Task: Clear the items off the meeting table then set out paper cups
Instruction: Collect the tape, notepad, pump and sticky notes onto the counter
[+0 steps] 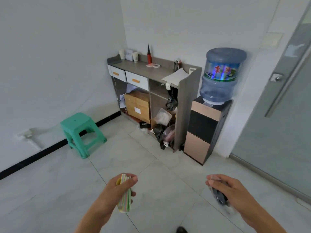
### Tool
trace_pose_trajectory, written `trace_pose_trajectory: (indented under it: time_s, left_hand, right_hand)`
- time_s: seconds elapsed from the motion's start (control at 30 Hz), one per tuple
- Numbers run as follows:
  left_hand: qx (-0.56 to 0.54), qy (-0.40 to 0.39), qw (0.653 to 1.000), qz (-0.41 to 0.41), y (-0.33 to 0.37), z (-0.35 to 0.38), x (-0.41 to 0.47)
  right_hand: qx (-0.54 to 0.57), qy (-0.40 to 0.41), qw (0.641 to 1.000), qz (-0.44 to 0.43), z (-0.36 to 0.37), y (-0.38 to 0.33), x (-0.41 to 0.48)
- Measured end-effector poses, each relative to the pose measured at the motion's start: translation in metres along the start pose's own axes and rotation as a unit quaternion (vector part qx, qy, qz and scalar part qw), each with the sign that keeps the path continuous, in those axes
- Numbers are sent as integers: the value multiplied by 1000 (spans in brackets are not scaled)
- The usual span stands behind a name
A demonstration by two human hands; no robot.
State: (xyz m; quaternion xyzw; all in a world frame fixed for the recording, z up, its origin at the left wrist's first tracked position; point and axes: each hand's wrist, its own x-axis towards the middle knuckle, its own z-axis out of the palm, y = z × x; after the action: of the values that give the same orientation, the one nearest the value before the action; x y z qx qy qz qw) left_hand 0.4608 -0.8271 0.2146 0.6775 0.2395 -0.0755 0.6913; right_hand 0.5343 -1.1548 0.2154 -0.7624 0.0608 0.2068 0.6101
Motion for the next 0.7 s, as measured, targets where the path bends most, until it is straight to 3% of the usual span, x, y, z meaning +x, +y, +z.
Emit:
trace_pose_trajectory:
  time_s: [0.23,0.53,0.7]
  left_hand:
    - [-9,62,998,-28,55,-63,149]
    - [-53,171,984,-15,135,-182,281]
    - [-60,175,982,-31,158,-255,375]
  right_hand:
    - [-35,-44,998,-9,58,-71,195]
    - [-74,-168,982,-51,191,-217,393]
    - [-83,-171,981,-46,265,-253,488]
